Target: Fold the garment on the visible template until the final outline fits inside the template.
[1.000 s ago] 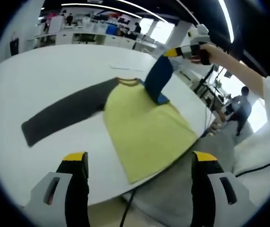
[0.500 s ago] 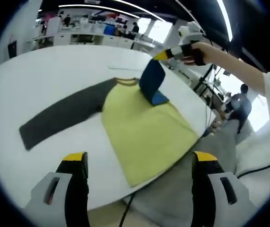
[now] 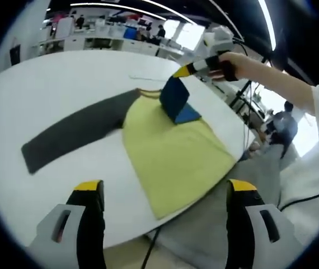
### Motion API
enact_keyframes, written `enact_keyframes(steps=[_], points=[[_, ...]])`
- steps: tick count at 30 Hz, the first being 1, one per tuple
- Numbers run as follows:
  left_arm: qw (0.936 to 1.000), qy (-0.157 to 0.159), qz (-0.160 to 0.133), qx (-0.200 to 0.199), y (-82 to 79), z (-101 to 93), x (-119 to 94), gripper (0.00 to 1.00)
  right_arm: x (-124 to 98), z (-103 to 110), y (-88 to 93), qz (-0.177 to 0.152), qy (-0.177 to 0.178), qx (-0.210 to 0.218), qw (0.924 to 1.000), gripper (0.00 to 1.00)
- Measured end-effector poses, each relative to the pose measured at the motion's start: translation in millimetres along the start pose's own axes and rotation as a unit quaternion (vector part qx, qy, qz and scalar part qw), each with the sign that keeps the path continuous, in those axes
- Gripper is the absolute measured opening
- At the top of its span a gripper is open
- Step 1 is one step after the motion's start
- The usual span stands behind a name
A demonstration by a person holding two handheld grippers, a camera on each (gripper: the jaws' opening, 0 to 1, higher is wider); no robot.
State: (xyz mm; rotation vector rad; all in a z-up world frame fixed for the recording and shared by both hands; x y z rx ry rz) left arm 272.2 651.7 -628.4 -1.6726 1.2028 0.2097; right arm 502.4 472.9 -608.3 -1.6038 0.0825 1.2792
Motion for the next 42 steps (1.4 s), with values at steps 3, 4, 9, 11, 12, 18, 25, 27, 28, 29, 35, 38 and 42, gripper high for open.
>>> enact_keyframes(steps=[3,4,9,11,12,18,25,27,28,29,35,38,42], points=[[1.0,0.002,0.001,-0.001,0.3,0.7,2.1,0.87,6.8,0.8,1.0,0.003,0.001,0.006,1.0,0.02],[1.0,0.003,0.002,-0.001,0.6,0.9,3.0,0.87,8.6,1.9,1.2,0.003,0.0,0.008,1.0,0.02],[1.0,0.008,0.005,-0.001,1.2,0.5,7.6,0.87,21.1,9.7,4.5,0.008,0.003,0.013,0.9999,0.02],[0.9999,0.009,0.006,-0.001,1.5,0.6,8.7,0.87,26.9,12.3,5.9,0.011,0.004,0.014,0.9998,0.02],[0.9999,0.009,0.007,-0.001,1.7,1.0,9.0,0.87,28.9,13.7,6.7,0.013,0.004,0.014,0.9998,0.02],[0.9999,0.009,0.01,-0.004,3.5,5.3,9.8,0.87,45.4,22.8,10.2,0.02,0.004,0.021,0.9996,0.02],[0.9998,0.004,0.02,0.001,7.1,10.2,11.7,0.87,66.7,28.9,15.4,0.032,0.006,0.034,0.9989,0.02],[0.9997,0.003,0.024,0.003,8.0,12.4,13.2,0.87,69.2,31.1,16.6,0.034,0.007,0.035,0.9988,0.02],[0.9997,0.004,0.024,0.002,8.0,12.9,13.8,0.87,70.9,32.7,16.8,0.034,0.006,0.035,0.9988,0.02],[0.9997,0.006,0.024,0.001,7.7,13.4,14.4,0.87,73.4,34.6,17.2,0.036,0.004,0.035,0.9987,0.02],[0.9996,0.008,0.026,0.0,7.0,18.1,17.0,0.87,89.2,36.3,19.4,0.044,0.004,0.041,0.9982,0.02],[0.9996,0.008,0.028,-0.001,7.5,20.6,18.0,0.87,96.0,37.1,21.4,0.048,0.005,0.05,0.9976,0.02],[0.9995,0.007,0.031,-0.005,10.3,25.3,19.8,0.87,104.0,43.4,23.7,0.052,0.004,0.058,0.997,0.02]])
Point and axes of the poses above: the point that each gripper's makers call its tool centre point, and the gripper's own axes: x roughly forward along the fingers, z roughly to its left, y roughly out of its underside, the point moved 2 cm from there along -x, roughly backward along the fingers, and after that the axes turned 7 degrees about -x, right-handed, at the moved point
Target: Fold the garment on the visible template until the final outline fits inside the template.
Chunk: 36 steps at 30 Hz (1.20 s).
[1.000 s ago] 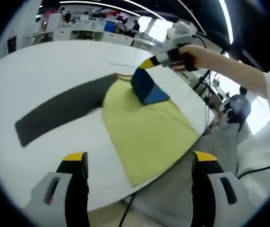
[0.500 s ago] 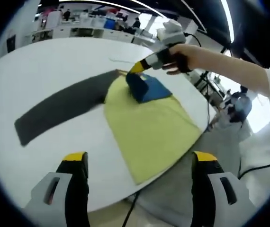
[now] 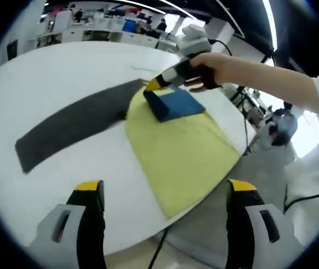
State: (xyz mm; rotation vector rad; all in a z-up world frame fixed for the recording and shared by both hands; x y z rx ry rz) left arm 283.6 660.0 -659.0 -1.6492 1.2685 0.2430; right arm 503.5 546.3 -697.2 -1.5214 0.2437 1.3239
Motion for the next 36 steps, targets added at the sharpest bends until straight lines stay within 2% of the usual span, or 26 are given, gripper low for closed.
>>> enact_keyframes(steps=[13,27,36], points=[[0.9999,-0.005,0.005,-0.013,4.9,10.4,1.4,0.87,24.2,11.0,1.8,0.009,-0.005,0.009,0.9999,0.02],[0.9996,-0.009,0.01,-0.023,7.7,17.7,5.1,0.87,52.8,11.3,5.6,0.022,0.002,0.009,0.9997,0.02],[0.9995,-0.013,0.012,-0.028,8.4,22.7,4.9,0.87,55.5,14.4,9.6,0.026,0.0,0.006,0.9996,0.03]])
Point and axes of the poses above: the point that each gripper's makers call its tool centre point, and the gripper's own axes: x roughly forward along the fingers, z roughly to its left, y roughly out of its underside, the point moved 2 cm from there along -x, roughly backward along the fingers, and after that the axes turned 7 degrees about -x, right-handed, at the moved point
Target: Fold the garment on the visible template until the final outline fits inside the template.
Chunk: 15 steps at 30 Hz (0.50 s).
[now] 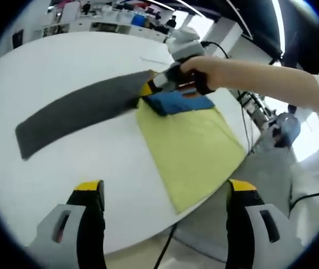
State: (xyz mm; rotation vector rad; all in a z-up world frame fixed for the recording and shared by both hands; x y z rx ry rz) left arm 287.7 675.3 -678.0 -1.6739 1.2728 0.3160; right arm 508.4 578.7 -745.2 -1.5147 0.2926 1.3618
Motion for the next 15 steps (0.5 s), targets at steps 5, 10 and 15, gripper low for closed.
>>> enact_keyframes(steps=[5,10,15], points=[[1.0,0.0,0.002,0.0,0.2,-0.2,0.9,0.87,1.7,-0.3,-1.5,-0.001,-0.001,-0.001,1.0,0.02],[1.0,0.001,0.004,0.0,1.6,-1.7,2.0,0.87,3.0,-1.6,-2.0,-0.002,-0.002,-0.001,1.0,0.02],[1.0,0.001,0.003,0.001,0.5,-2.8,1.1,0.87,0.5,0.3,-0.6,-0.003,-0.003,-0.003,1.0,0.03]])
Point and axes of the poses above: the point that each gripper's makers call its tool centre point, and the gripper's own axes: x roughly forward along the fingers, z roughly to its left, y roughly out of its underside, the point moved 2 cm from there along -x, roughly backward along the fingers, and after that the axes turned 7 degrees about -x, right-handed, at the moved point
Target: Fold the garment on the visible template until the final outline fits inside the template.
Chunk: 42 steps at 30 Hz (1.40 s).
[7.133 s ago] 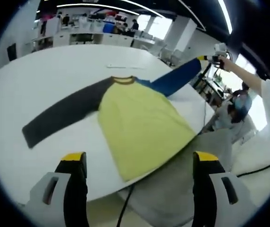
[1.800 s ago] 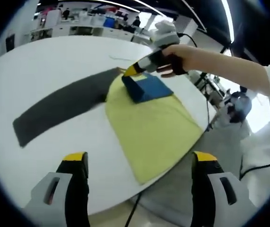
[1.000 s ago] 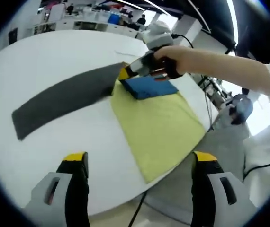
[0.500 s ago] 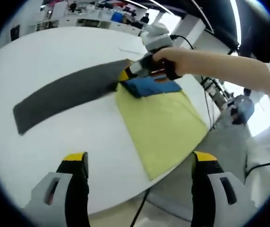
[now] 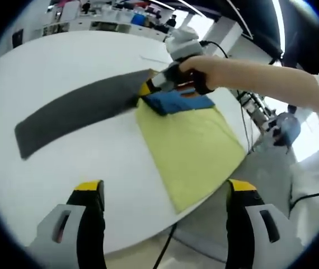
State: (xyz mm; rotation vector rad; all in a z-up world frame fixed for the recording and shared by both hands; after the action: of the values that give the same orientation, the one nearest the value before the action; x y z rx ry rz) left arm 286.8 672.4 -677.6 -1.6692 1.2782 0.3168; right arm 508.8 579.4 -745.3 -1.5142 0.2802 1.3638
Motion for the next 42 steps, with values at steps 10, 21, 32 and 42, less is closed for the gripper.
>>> enact_keyframes(steps=[10,21,32,42], points=[[1.0,-0.003,0.0,0.001,2.2,-1.6,-3.9,0.87,-8.7,2.1,-0.7,-0.013,-0.002,0.001,0.9999,0.07],[0.9999,0.001,-0.003,0.011,0.7,-9.3,-4.9,0.86,-22.2,4.1,3.5,-0.025,-0.009,0.004,0.9996,0.12],[0.9996,0.007,0.0,0.026,-0.2,-20.3,-7.4,0.87,-46.2,14.5,8.9,-0.055,-0.04,-0.025,0.9974,0.22],[0.9991,0.004,0.0,0.043,-3.8,-33.5,-13.7,0.87,-74.1,14.5,28.0,-0.074,-0.063,-0.033,0.9947,0.31]])
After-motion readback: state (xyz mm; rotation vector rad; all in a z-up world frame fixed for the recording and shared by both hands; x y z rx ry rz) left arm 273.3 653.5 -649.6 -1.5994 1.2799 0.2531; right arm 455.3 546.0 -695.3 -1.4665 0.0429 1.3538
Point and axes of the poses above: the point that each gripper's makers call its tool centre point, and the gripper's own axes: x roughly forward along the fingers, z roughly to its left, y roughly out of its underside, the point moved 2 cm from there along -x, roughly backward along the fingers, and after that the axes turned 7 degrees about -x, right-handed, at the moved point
